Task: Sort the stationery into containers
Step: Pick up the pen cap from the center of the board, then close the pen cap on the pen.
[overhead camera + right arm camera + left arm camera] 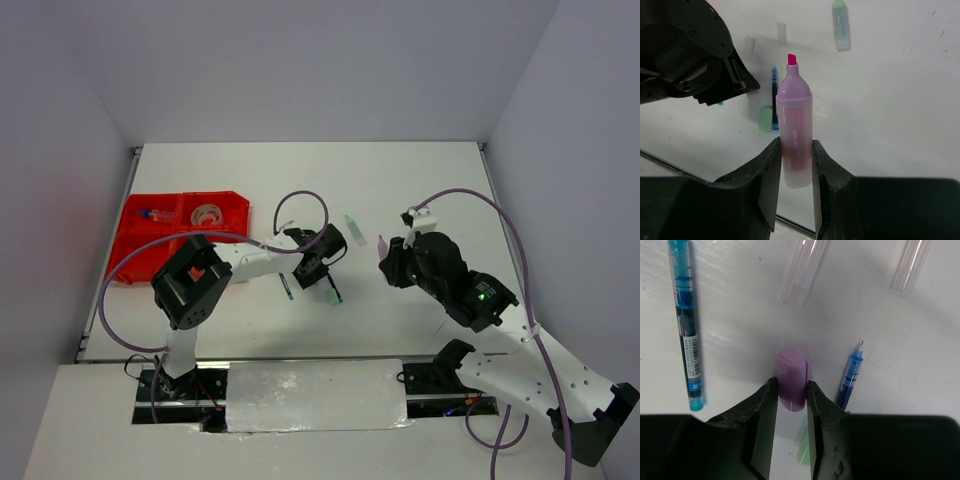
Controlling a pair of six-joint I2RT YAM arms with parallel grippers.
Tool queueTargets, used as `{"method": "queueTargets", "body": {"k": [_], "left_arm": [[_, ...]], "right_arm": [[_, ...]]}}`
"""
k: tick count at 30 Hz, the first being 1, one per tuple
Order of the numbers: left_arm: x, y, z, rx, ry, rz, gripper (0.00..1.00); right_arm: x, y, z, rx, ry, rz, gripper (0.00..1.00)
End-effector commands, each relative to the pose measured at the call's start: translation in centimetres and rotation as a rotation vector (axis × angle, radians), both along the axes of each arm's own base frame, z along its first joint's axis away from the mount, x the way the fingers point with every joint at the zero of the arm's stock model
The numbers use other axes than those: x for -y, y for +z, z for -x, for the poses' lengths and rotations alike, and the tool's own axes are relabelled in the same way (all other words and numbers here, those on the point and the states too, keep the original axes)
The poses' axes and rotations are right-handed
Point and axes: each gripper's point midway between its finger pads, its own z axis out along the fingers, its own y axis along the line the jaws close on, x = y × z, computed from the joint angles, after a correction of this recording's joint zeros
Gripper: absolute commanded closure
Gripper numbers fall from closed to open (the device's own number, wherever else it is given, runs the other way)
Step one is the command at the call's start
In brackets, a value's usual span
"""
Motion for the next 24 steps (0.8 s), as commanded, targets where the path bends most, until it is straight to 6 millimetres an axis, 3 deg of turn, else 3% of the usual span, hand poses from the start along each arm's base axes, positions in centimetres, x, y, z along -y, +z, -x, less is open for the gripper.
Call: {"method": "queueTargets", "body": {"k": [1, 2, 3, 5, 8, 9, 11, 12, 13, 14, 15, 16, 17, 18, 21, 22, 24], "left_arm": [[-1.1, -2.1, 1.3, -0.066, -0.017, -0.018, 0.83], [-1.2, -2.2, 1.5, -0.069, -0.022, -0.012, 0.95], [-1.2, -1.7, 1.4, -0.058, -0.026, -0.001, 1.0], [-1.1, -0.8, 1.2, -0.032, -0.036, 0.012, 1.0], [-0.9, 2.4, 0.3, 0.057, -0.058, 0.054, 1.0], [-0.6, 5.0, -0.1, 0.13, -0.1, 0.1, 1.0], [-0.5, 7.0, 0.1, 0.214, -0.142, 0.152, 1.0], [0.6, 11.3, -0.9, 0.359, -0.187, 0.25, 1.0], [1.0, 13.0, -0.8, 0.424, -0.22, 0.292, 1.0], [0.2, 15.2, -0.2, 0.505, -0.259, 0.33, 1.0], [1.2, 18.5, -0.8, 0.631, -0.28, 0.43, 1.0], [1.7, 20.4, -0.4, 0.701, -0.324, 0.491, 1.0], [1.3, 20.5, 0.3, 0.76, -0.392, 0.49, 1.0], [1.3, 25.6, 0.7, 0.925, -0.407, 0.601, 1.0], [0.4, 28.7, 2.8, 1.086, -0.499, 0.646, 1.0], [0.3, 30.6, 3.4, 1.161, -0.513, 0.687, 1.0], [-0.1, 31.6, 4.9, 1.23, -0.579, 0.721, 1.0]], "right_arm": [[-0.8, 0.9, -0.2, 0.04, 0.031, -0.029, 1.0], [-1.0, 0.8, -0.2, 0.038, 0.04, -0.033, 1.0], [-1.2, 0.8, -0.1, 0.041, 0.048, -0.039, 1.0], [-1.4, 0.6, 0.1, 0.047, 0.072, -0.046, 1.0], [-2.3, 0.7, 0.7, 0.071, 0.136, -0.087, 1.0], [-3.4, 0.9, 1.2, 0.077, 0.197, -0.127, 1.0], [-4.6, -0.3, 2.5, 0.07, 0.278, -0.186, 1.0], [-5.8, 0.8, 2.6, 0.119, 0.324, -0.264, 1.0], [-7.0, -0.7, 4.4, 0.072, 0.401, -0.341, 1.0], [-8.1, 1.1, 4.6, 0.136, 0.443, -0.433, 1.0], [-8.6, 1.2, 5.1, 0.108, 0.444, -0.513, 1.0], [-8.9, 0.4, 5.5, 0.097, 0.452, -0.549, 1.0], [-9.3, 1.5, 5.4, 0.124, 0.45, -0.597, 1.0], [-9.7, 1.6, 5.8, 0.098, 0.443, -0.63, 1.0], [-11.1, 2.5, 6.2, 0.076, 0.452, -0.661, 1.0], [-11.7, 3.1, 6.3, 0.064, 0.46, -0.668, 1.0], [-13.0, 4.2, 7.4, 0.044, 0.509, -0.724, 1.0]]}}
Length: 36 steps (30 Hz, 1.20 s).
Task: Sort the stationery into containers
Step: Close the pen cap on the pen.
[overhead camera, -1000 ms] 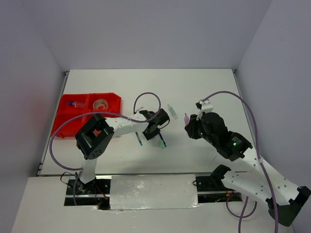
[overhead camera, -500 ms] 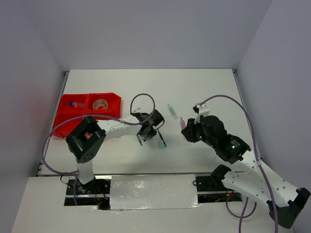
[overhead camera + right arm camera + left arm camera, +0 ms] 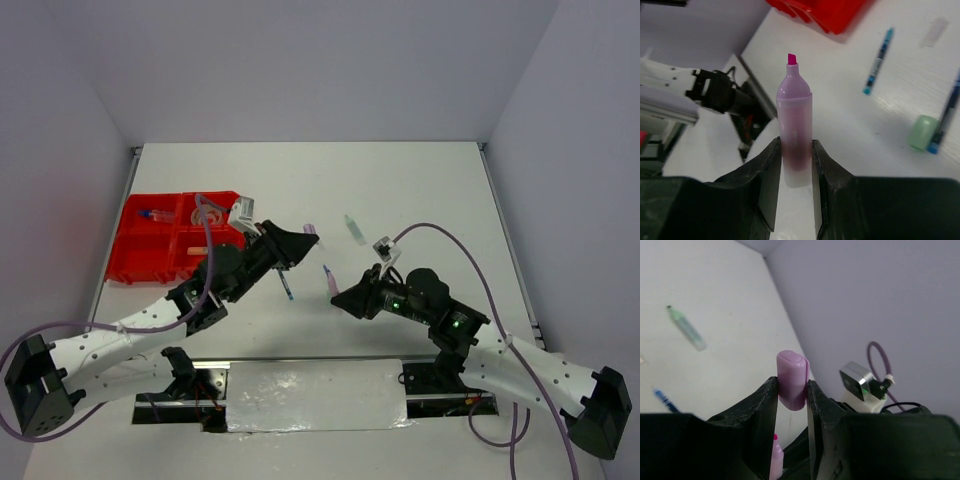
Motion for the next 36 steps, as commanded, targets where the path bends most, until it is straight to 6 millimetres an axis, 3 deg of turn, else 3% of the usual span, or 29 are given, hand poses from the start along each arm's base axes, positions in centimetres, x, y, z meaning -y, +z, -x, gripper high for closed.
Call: {"method": "queueTargets", "body": {"k": [1, 4, 10, 15, 23, 36], "left_arm": [[0.3, 6.2, 2.2, 0.303, -0.101, 0.119, 1.0], [0.7, 7.1, 4.2, 0.377, -0.195, 0.148, 1.0], [1.2, 8.4, 6.0, 0.436, -0.282, 0.177, 1.0], [0.6, 8.1, 6.2, 0.43, -0.259, 0.157, 1.0], [-0.6, 6.8, 4.9, 0.359, -0.163, 0.108, 1.0], [-0.4, 6.5, 4.6, 0.314, -0.146, 0.067, 1.0]], "right_arm": [[-2.8, 7.5, 1.2, 0.061, 0.077, -0.243, 1.0], [-3.7, 9.8, 2.5, 0.069, 0.112, -0.33, 1.0], [-3.9, 11.4, 2.3, 0.067, 0.049, -0.347, 1.0], [-3.8, 11.9, 2.3, 0.088, 0.003, -0.317, 1.0], [-3.9, 12.0, 1.4, 0.137, -0.048, -0.237, 1.0], [-4.2, 11.9, 0.3, 0.163, -0.095, -0.153, 1.0]]}}
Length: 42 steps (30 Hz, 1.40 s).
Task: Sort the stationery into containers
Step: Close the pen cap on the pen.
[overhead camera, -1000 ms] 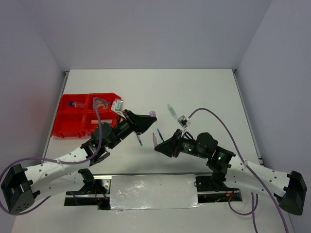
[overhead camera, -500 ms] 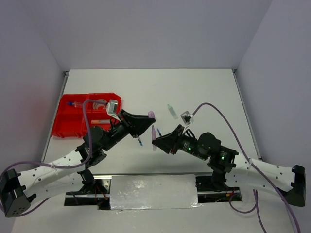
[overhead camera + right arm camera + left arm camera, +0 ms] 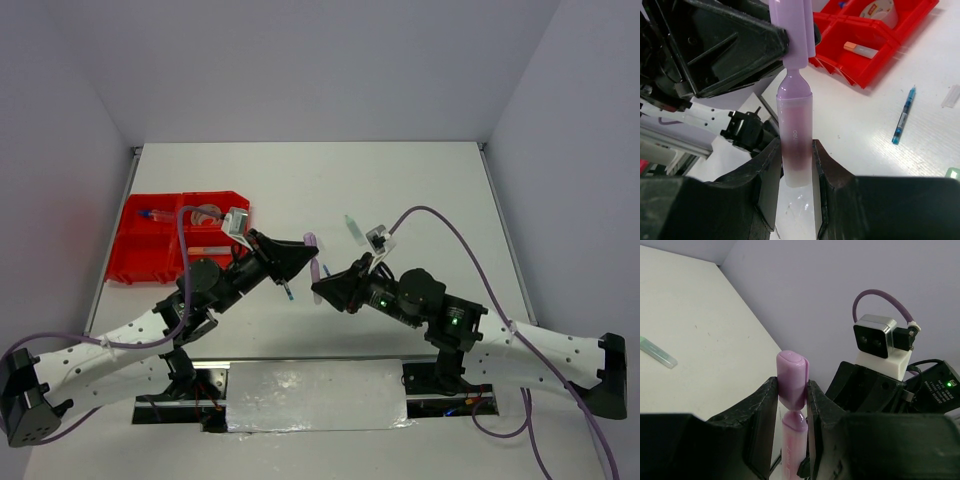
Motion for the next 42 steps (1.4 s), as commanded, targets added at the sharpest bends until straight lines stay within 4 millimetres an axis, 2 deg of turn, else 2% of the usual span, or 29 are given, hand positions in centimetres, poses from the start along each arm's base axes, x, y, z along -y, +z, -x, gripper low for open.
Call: {"method": "queueTargets", "body": {"k": [1, 9, 21, 25, 31, 38, 42], "left_arm": [[-0.4, 2.7, 0.0, 0.047, 0.021, 0.038, 1.0], [-0.1, 2.6, -0.1, 0.03, 0.021, 0.024, 1.0], [0.1, 1.6, -0.2, 0.02, 0.025, 0.006, 1.0], [0.5, 1.9, 0.3, 0.034, -0.002, 0.014, 1.0], [0.7, 1.8, 0.7, 0.04, -0.015, 0.002, 1.0], [0.8, 1.1, 0.5, 0.01, 0.011, -0.043, 1.0], [0.5, 1.3, 0.4, 0.004, 0.032, -0.037, 0.99]], "right_arm": [[0.2, 2.5, -0.7, 0.042, -0.042, -0.028, 1.0], [0.1, 2.3, -1.1, 0.043, -0.058, -0.001, 1.0], [-0.2, 4.6, -1.5, 0.075, -0.069, -0.037, 1.0], [-0.2, 5.3, -2.1, 0.083, -0.1, -0.041, 1.0], [1.0, 6.5, -3.6, 0.108, -0.203, -0.046, 1.0], [0.1, 9.0, -4.5, 0.257, -0.203, 0.01, 1.0], [-0.6, 9.2, -4.6, 0.29, -0.191, 0.002, 1.0]]}}
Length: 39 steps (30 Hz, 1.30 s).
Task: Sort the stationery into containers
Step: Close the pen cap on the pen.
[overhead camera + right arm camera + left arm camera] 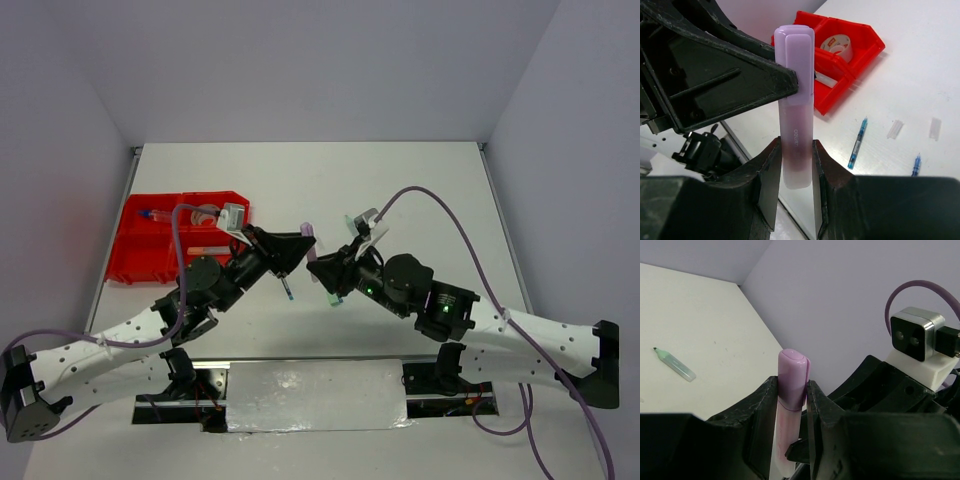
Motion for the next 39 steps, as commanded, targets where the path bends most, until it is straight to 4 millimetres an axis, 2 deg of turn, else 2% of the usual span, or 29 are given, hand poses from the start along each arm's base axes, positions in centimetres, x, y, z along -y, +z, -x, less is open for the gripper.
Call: {"method": "queueTargets", "body": {"k": [1, 2, 4, 6, 12, 15, 16, 19, 22, 25, 27, 28, 30, 34, 35, 36, 37, 39], "left_arm": [[1.0, 0.3, 1.5, -0.002, -0.07, -0.012, 0.96], [1.1, 0.6, 1.6, 0.005, -0.077, -0.01, 0.89], [1.2, 1.1, 1.9, 0.025, -0.096, -0.014, 0.8], [1.3, 1.5, 2.1, 0.039, -0.104, -0.024, 0.65], [0.7, 2.8, 2.0, 0.066, -0.082, -0.035, 0.59], [0.4, 3.3, 2.0, 0.072, -0.073, -0.036, 0.48], [0.3, 3.5, 2.1, 0.075, -0.073, -0.034, 0.4], [0.1, 3.5, 2.2, 0.074, -0.07, -0.032, 0.33], [-0.1, 3.3, 2.1, 0.068, -0.065, -0.034, 0.36], [-0.3, 3.0, 2.1, 0.057, -0.056, -0.035, 0.55], [-0.3, 3.0, 2.0, 0.054, -0.053, -0.036, 0.64], [-0.3, 2.9, 2.0, 0.051, -0.052, -0.038, 0.74], [-0.3, 3.1, 1.9, 0.054, -0.048, -0.037, 0.8], [-0.3, 3.6, 2.1, 0.074, -0.058, -0.039, 1.0], [-0.2, 3.7, 2.2, 0.09, -0.062, -0.05, 1.0], [-0.1, 4.2, 2.6, 0.112, -0.081, -0.044, 1.0], [-0.1, 4.3, 2.7, 0.135, -0.088, -0.054, 1.0], [-0.1, 4.9, 3.5, 0.181, -0.12, -0.054, 1.0]], "right_arm": [[-0.4, 6.8, -0.7, 0.155, -0.014, -0.154, 1.0], [-0.4, 7.2, -0.6, 0.184, -0.004, -0.162, 1.0], [-0.9, 6.9, -0.1, 0.206, 0.038, -0.153, 1.0], [-1.0, 6.7, 0.2, 0.224, 0.057, -0.136, 1.0], [-1.6, 6.3, 0.6, 0.217, 0.088, -0.104, 1.0], [-1.9, 5.8, 0.7, 0.212, 0.093, -0.087, 1.0], [-1.8, 5.8, 0.6, 0.212, 0.088, -0.088, 1.0], [-1.8, 6.0, 0.7, 0.217, 0.086, -0.094, 1.0], [-1.7, 6.2, 0.6, 0.222, 0.083, -0.093, 1.0], [-1.6, 6.4, 0.6, 0.228, 0.083, -0.085, 1.0], [-1.7, 6.5, 0.8, 0.236, 0.093, -0.083, 1.0], [-1.8, 6.5, 0.9, 0.237, 0.099, -0.079, 1.0], [-2.0, 6.4, 1.2, 0.245, 0.114, -0.075, 1.0], [-2.5, 5.7, 1.9, 0.257, 0.166, -0.068, 1.0], [-2.6, 5.6, 2.1, 0.26, 0.177, -0.07, 1.0], [-2.6, 5.4, 2.2, 0.26, 0.183, -0.072, 0.96], [-2.6, 5.2, 2.5, 0.259, 0.195, -0.073, 0.78], [-2.5, 5.2, 2.7, 0.256, 0.206, -0.078, 0.62]]}}
